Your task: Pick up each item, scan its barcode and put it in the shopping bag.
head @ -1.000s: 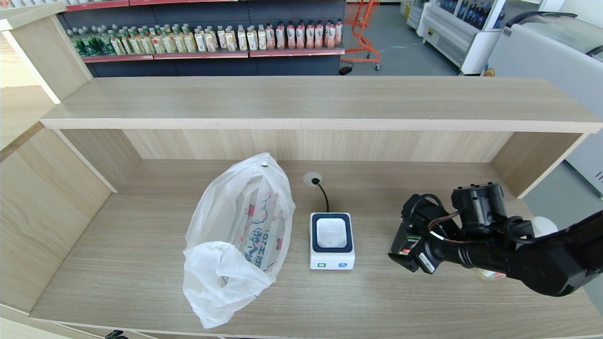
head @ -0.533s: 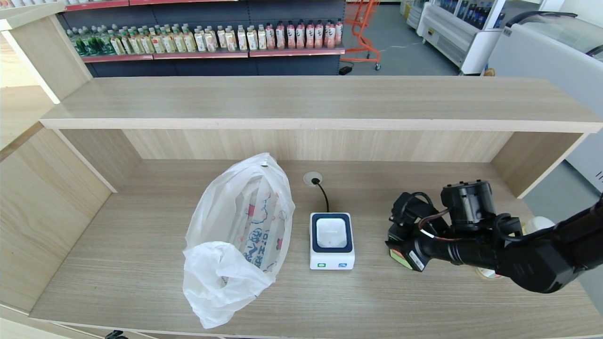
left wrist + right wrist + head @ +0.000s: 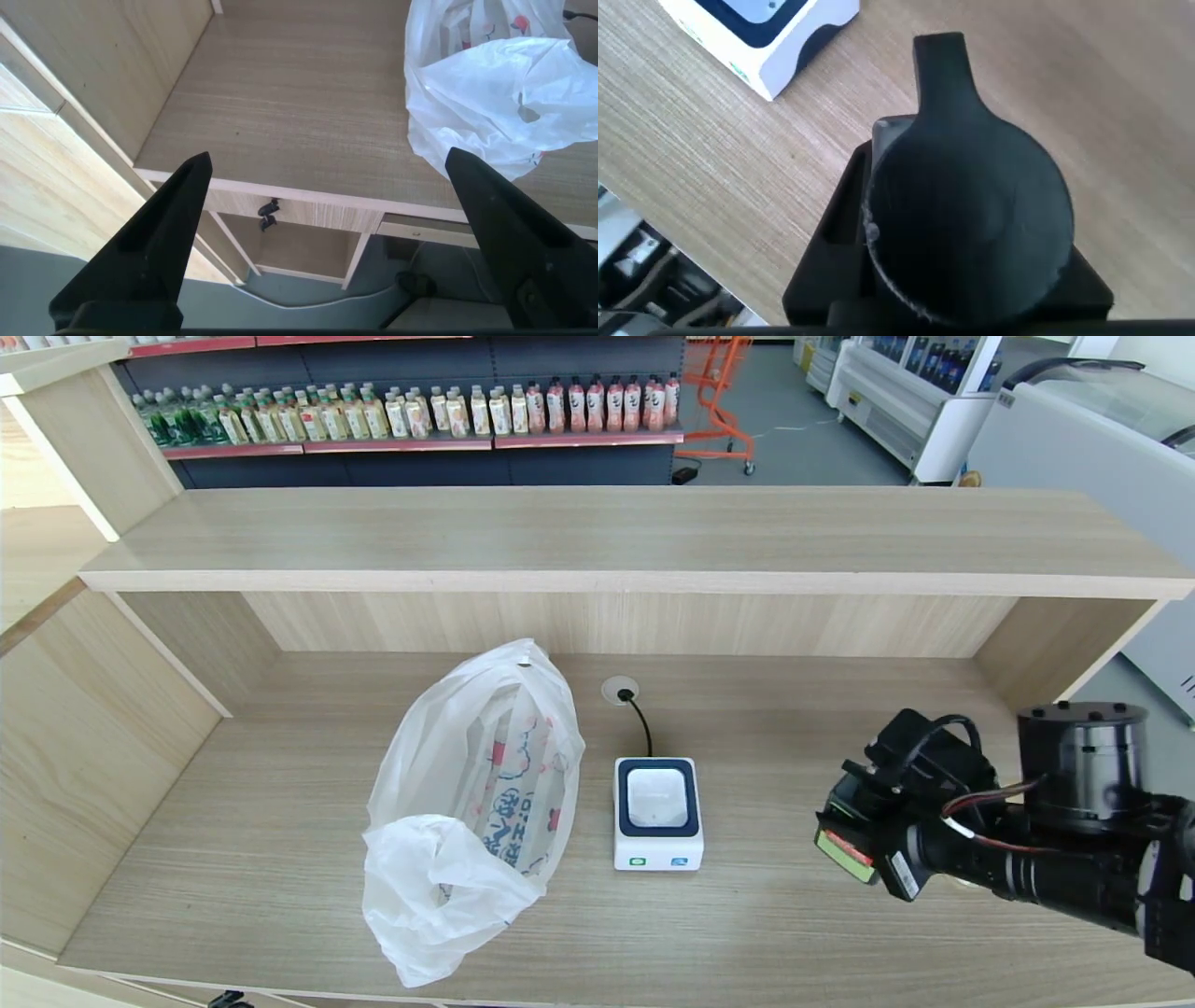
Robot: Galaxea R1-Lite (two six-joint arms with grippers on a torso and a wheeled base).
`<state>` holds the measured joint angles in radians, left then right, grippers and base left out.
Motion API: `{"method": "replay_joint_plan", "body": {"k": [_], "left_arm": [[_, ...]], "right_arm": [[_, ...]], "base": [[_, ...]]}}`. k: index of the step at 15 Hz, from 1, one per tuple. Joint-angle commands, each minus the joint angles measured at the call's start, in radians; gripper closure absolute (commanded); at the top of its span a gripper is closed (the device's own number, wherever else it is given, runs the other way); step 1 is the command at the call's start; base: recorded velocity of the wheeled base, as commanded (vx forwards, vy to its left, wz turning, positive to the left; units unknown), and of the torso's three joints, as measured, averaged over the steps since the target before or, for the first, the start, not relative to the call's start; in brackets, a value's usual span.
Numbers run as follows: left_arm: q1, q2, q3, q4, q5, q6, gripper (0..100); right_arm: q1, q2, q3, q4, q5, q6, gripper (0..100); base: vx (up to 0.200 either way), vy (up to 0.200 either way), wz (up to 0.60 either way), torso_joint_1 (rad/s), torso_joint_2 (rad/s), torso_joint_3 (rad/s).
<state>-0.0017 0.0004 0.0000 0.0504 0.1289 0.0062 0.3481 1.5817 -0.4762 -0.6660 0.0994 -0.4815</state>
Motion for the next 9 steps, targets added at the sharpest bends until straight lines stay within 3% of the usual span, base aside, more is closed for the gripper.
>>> {"method": "replay_joint_plan", "body": {"k": [1, 2, 5, 6, 9], "left_arm": [[0.000, 0.000, 0.000, 0.000, 0.001, 0.000, 0], [0.000, 0.000, 0.000, 0.000, 0.000, 0.000, 0], [0.000, 0.000, 0.000, 0.000, 0.000, 0.000, 0], [0.000, 0.000, 0.000, 0.000, 0.001, 0.000, 0], [0.000, 0.000, 0.000, 0.000, 0.000, 0.000, 0]], "right_arm": [[-0.050, -0.198, 0.059, -0.024, 0.003, -0.221, 100], [-0.052, -0.209, 0.060, -0.037, 0.036, -0.355, 100], [-0.078, -0.197, 0.064, -0.078, 0.276, -0.632, 100], [-0.109, -0.190, 0.065, -0.072, 0.439, -0.885, 100], [-0.101, -0.132, 0.064, -0.044, 0.729, -1.425, 100]], "base": [[0.000, 0.000, 0.00, 0.000, 0.00, 0.000], [0.000, 0.000, 0.00, 0.000, 0.00, 0.000], [0.000, 0.000, 0.00, 0.000, 0.00, 0.000], [0.000, 0.000, 0.00, 0.000, 0.00, 0.000], [0.000, 0.000, 0.00, 0.000, 0.00, 0.000]]}}
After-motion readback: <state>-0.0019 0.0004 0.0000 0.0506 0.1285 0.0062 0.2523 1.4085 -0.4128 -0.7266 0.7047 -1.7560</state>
